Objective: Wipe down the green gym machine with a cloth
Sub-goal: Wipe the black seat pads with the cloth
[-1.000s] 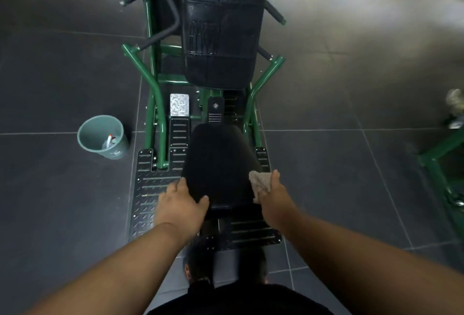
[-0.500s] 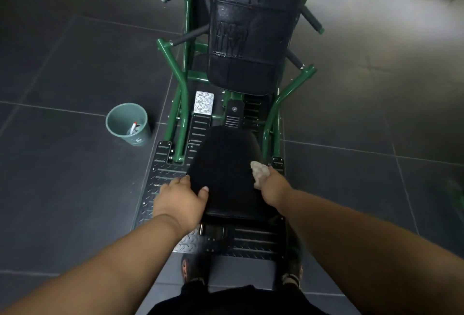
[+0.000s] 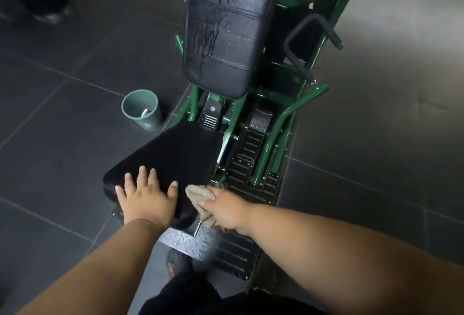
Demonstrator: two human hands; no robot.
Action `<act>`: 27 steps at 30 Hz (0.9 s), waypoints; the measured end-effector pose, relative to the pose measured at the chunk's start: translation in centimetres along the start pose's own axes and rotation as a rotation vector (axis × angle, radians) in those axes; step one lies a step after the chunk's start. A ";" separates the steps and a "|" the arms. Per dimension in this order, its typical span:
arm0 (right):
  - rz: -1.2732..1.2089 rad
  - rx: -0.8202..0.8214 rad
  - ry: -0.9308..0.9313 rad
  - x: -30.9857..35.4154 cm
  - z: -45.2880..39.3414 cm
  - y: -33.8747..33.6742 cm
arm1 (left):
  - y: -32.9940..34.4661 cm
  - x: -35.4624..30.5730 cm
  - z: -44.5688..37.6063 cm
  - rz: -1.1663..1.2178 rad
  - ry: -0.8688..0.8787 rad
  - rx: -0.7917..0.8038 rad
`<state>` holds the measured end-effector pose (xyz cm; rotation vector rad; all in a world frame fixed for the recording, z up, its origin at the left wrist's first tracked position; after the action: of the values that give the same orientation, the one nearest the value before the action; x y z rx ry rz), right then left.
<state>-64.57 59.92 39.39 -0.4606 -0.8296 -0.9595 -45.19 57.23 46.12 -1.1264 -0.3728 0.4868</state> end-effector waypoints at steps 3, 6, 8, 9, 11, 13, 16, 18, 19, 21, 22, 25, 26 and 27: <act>-0.009 -0.052 -0.055 0.9 0.3 -1.5 | 0.1 -0.7 1.6 0.017 0.006 -0.017; 0.117 -0.154 -0.117 2.9 -0.3 -3.9 | 0.0 -1.3 1.9 -0.007 0.029 -0.038; 0.286 -0.169 -0.175 5.1 -1.2 -4.9 | 0.0 -1.7 1.4 0.018 0.050 -0.081; 0.362 -0.164 -0.204 6.2 -1.8 -5.3 | -0.2 -2.0 0.7 0.064 0.061 -0.114; 0.523 -0.117 -0.239 7.8 -3.9 -5.2 | -0.2 -2.0 -0.3 0.146 0.064 -0.161; 0.784 -0.034 -0.273 8.6 -6.4 -4.6 | 0.1 -2.0 -0.8 0.177 0.064 -0.180; 1.050 0.025 -0.337 9.0 -9.7 -4.5 | 0.0 -1.8 -0.7 0.204 0.080 -0.194; 1.167 0.053 -0.409 9.1 -11.3 -4.6 | -0.1 -1.7 -0.6 0.200 0.094 -0.201; 1.211 0.072 -0.435 9.0 -12.1 -4.9 | -0.1 -1.7 -0.6 0.196 0.096 -0.200; 1.246 0.095 -0.461 9.4 -14.2 -6.2 | -0.2 -1.7 -0.6 0.184 0.091 -0.187; 1.257 0.088 -0.467 9.6 -15.5 -7.2 | -0.2 -1.8 -0.6 0.177 0.094 -0.184; 1.345 -0.038 -0.526 11.4 -19.7 -10.3 | -0.2 -1.9 -0.5 0.175 0.090 -0.200; 1.380 -0.088 -0.523 12.0 -21.1 -11.6 | -0.2 -1.9 -0.6 0.176 0.084 -0.205; 1.412 -0.123 -0.501 12.6 -22.4 -13.0 | -0.2 -1.8 -0.6 0.174 0.078 -0.207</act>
<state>-62.62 31.52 35.46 -1.1926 -0.6470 0.4440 -46.39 55.71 45.98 -1.3819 -0.2620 0.5650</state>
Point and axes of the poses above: each hand's wrist, its own z-axis away from the middle knuckle, its own y-axis out of the palm, x = y × z, the point moved 10 cm from there along -z, towards the middle knuckle, and after that the axes turned 11 degrees about -y, right-handed, at the moved point
